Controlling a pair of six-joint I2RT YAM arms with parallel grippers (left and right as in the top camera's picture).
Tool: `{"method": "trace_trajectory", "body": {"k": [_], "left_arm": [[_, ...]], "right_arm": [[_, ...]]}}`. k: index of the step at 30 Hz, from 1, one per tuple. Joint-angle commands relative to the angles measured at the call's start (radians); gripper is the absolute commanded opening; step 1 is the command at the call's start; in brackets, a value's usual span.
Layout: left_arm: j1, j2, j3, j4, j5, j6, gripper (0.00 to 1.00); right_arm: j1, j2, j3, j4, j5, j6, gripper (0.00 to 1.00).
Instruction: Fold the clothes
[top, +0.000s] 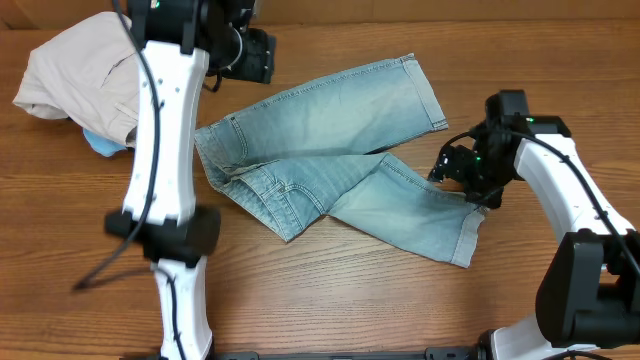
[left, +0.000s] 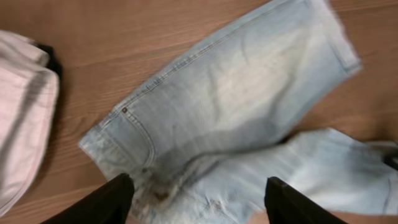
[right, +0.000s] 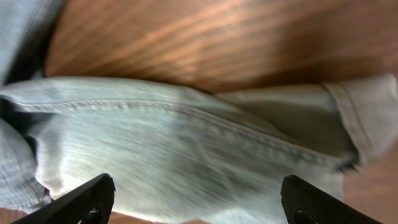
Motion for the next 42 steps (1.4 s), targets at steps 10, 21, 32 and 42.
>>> {"method": "trace_trajectory", "body": {"k": [10,21,32,42], "left_arm": [[-0.063,-0.633,-0.838,0.024,-0.412,-0.273,1.00],[-0.020,-0.628,-1.452,0.439,0.266,0.040,0.84],[-0.130,-0.628,-1.784,0.777,-0.033,-0.149,0.75],[-0.152,-0.628,-1.893,0.977,0.151,-0.111,0.72]], "right_arm": [[-0.063,-0.009,0.000,-0.032,-0.004,0.009,0.90],[-0.084,-0.009,0.000,0.045,0.057,0.070,0.98],[-0.084,-0.009,0.000,0.039,0.057,0.068,0.98],[-0.084,-0.009,0.000,0.039,0.060,0.065,0.99]]}}
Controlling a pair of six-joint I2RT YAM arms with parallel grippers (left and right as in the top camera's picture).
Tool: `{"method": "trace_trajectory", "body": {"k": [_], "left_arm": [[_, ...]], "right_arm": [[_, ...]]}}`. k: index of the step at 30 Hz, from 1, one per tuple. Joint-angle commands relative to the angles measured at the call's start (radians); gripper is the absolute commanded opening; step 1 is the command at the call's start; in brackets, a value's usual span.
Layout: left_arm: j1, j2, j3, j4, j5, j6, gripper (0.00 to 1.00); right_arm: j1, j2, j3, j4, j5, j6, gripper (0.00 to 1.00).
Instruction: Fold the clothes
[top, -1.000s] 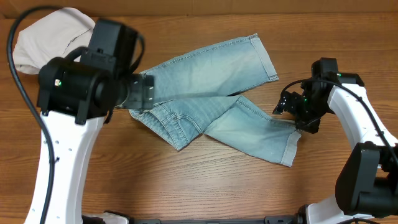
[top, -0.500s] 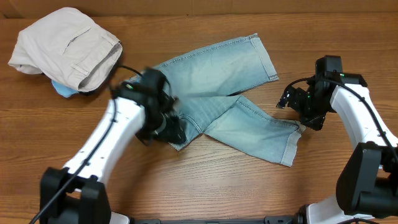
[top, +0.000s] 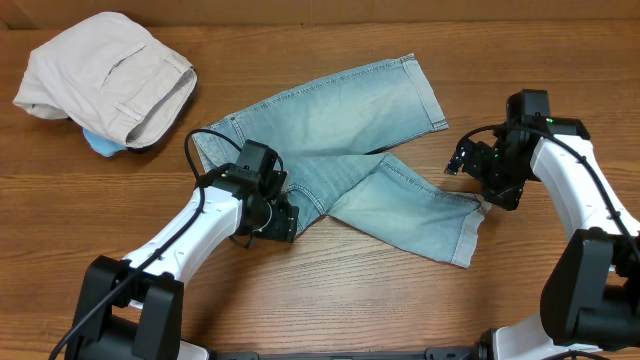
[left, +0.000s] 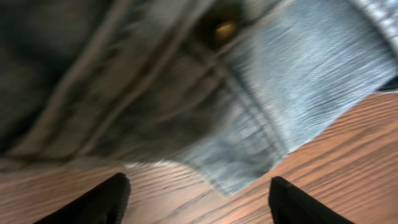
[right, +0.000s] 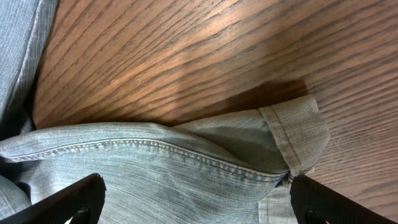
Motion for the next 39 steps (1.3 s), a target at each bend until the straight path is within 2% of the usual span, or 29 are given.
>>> {"method": "trace_trajectory", "body": {"k": [1,2,4,6,15,18,21,25,28,34,37,39], "left_arm": [[-0.025,-0.017,-0.014,0.018,0.072,0.020,0.70],[-0.036,-0.017,-0.014,0.021,0.056,0.021,0.69],[-0.053,-0.017,-0.015,0.034,0.017,0.021,0.58],[-0.068,-0.015,-0.020,0.055,-0.021,0.022,0.54],[-0.085,0.073,-0.069,0.085,-0.028,0.021,0.49],[-0.085,0.091,-0.069,0.090,0.014,0.020,0.20],[-0.085,0.081,-0.058,0.080,0.078,0.020,0.05],[-0.085,0.061,-0.004,0.014,0.079,0.013,0.04],[-0.084,0.036,0.053,-0.109,0.039,0.004,0.04],[-0.028,-0.023,0.181,-0.542,-0.307,-0.235,0.04],[0.026,-0.050,0.193,-0.654,-0.343,-0.263,0.04],[0.054,-0.060,0.193,-0.674,-0.335,-0.275,0.04]], "right_arm": [[-0.003,-0.009,0.000,0.004,0.009,0.002,0.99],[-0.003,-0.009,0.000,0.002,0.009,0.002,0.99],[-0.003,-0.009,0.000,0.001,0.009,0.001,0.99],[-0.003,-0.009,0.000,0.002,0.009,0.002,0.99],[-0.003,-0.009,0.000,-0.002,0.009,0.001,0.99],[-0.003,-0.009,0.000,-0.003,0.009,0.001,0.99],[-0.003,-0.009,0.000,-0.003,0.010,0.001,0.99],[-0.003,-0.009,0.000,-0.002,0.010,0.001,0.99],[-0.003,-0.009,0.000,-0.002,0.030,0.002,0.99],[-0.003,-0.009,0.000,0.004,0.076,0.003,1.00],[-0.003,-0.009,0.000,0.003,0.060,0.006,1.00],[-0.003,-0.008,0.000,-0.007,0.034,0.006,1.00]]}}
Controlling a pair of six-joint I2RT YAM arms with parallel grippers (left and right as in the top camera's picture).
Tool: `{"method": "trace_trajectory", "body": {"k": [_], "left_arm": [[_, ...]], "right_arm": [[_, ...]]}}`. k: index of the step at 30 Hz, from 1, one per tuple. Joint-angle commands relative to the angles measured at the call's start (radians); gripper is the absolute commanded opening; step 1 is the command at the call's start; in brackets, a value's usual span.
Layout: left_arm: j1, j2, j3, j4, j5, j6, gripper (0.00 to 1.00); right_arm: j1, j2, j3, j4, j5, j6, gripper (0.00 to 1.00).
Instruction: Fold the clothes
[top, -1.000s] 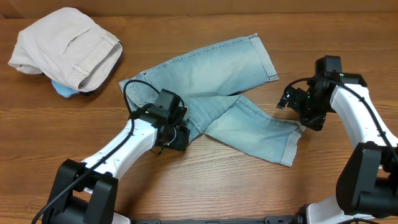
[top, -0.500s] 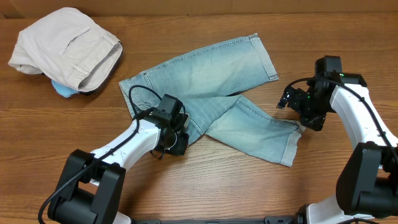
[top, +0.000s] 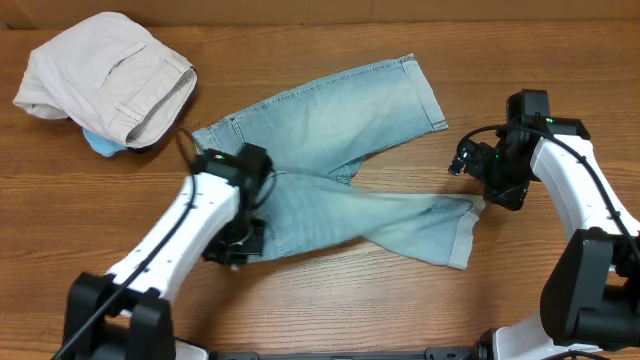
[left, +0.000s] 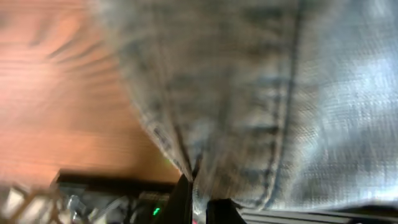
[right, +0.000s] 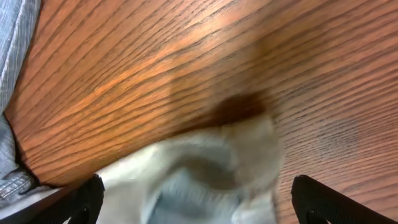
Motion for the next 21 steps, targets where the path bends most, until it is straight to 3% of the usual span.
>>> {"method": "trace_trajectory", "body": {"k": [1,5,7,11,12,16,19,21], "left_arm": [[0.053,-0.032,0.018,-0.018,-0.096,-0.087,0.04],[0.107,-0.037,0.018,-0.014,-0.106,-0.087,0.04],[0.142,-0.037,0.018,-0.010,-0.106,-0.087,0.04],[0.222,-0.040,0.021,-0.012,-0.141,-0.087,0.04],[0.250,-0.043,0.025,-0.014,-0.151,-0.088,0.04],[0.390,-0.068,0.043,0.000,-0.137,-0.121,0.04],[0.488,-0.082,0.063,0.058,0.029,-0.005,0.04],[0.522,-0.082,0.084,0.091,0.143,0.080,0.04]], "right_arm": [[-0.002,-0.008,-0.003,-0.008,-0.026,0.006,1.00],[-0.002,-0.008,-0.052,-0.002,-0.031,0.006,0.98],[-0.002,-0.008,-0.098,0.024,-0.033,0.010,0.80],[-0.002,-0.008,-0.194,0.091,-0.125,0.009,0.65],[-0.002,-0.008,-0.213,0.107,-0.164,-0.001,0.66],[-0.002,-0.008,-0.257,0.145,-0.268,-0.040,0.86],[-0.002,-0.008,-0.255,0.148,-0.315,-0.096,0.86],[-0.002,-0.010,-0.252,0.141,-0.486,-0.261,0.85]]}}
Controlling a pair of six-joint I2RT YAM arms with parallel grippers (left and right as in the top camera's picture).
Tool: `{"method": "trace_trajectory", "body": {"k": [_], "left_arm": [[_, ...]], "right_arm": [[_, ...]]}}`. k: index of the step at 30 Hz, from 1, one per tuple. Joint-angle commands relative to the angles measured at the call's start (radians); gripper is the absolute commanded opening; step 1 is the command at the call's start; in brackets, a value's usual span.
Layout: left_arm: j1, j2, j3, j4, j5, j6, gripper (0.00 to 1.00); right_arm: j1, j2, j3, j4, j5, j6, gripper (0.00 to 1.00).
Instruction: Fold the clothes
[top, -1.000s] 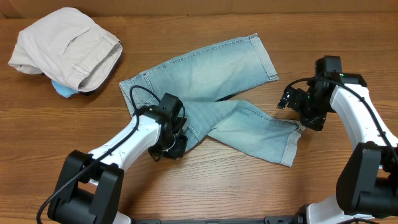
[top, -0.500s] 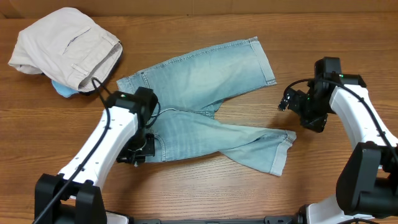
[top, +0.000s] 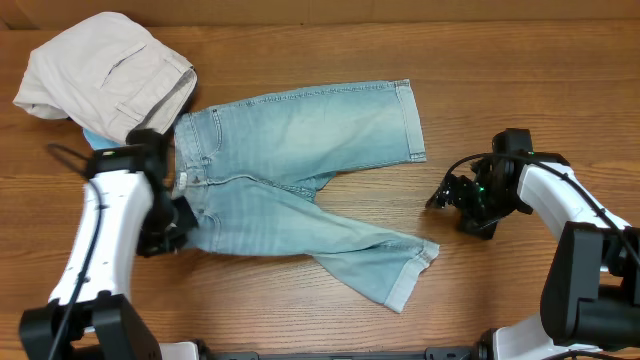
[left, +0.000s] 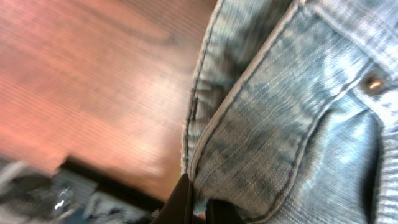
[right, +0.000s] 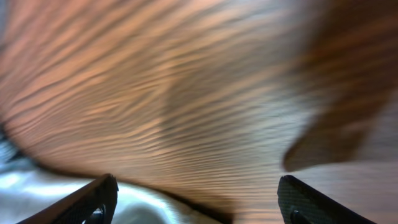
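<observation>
Light blue denim shorts lie spread on the wooden table, waist to the left and both legs pointing right. My left gripper is at the waist's near corner, shut on the denim. In the left wrist view the fingertips pinch the waistband beside a rivet. My right gripper stands open over bare wood just right of the shorts, with nothing between its fingers. The right wrist view is blurred.
A pile of beige trousers lies at the back left, with a light blue item peeking out beneath it, close to the shorts' waist and my left arm.
My left gripper, still shut on the waist, now sits further left. The shorts have shifted left with it and lie flatter. The lower leg's hem is now away from my open right gripper.
The shorts first lay crumpled with legs crossed, my left arm raised and open, my right gripper open at the lower leg's hem. Then the left gripper was down at the waist, open. Then it was shut on the waist. Now the shorts lie spread further left.
</observation>
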Motion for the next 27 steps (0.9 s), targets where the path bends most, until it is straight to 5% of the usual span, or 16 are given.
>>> {"method": "trace_trajectory", "body": {"k": [1,7,11,18,21,24,27], "left_arm": [[0.053,-0.031,0.060,0.039,0.219,0.140,0.04],[0.063,-0.031,0.145,0.030,0.315,0.209,0.04],[0.063,-0.031,0.155,0.035,0.311,0.214,0.05],[0.063,-0.031,0.154,0.030,0.282,0.220,0.06],[0.063,-0.031,0.154,0.030,0.277,0.220,0.05],[0.063,-0.031,0.154,0.030,0.267,0.220,0.06],[0.063,-0.031,0.154,0.031,0.255,0.220,0.06]], "right_arm": [[-0.002,-0.013,0.003,-0.016,-0.274,-0.226,0.85],[-0.002,-0.021,0.003,-0.213,-0.255,-0.237,0.86],[-0.002,-0.021,0.001,-0.300,-0.039,-0.079,0.87],[0.030,-0.021,-0.061,-0.228,-0.059,-0.004,0.94],[0.056,-0.021,-0.103,-0.171,-0.154,-0.012,0.78],[0.075,-0.021,-0.110,-0.143,-0.162,-0.010,0.21],[0.077,-0.021,-0.109,-0.147,-0.168,-0.001,0.18]]}}
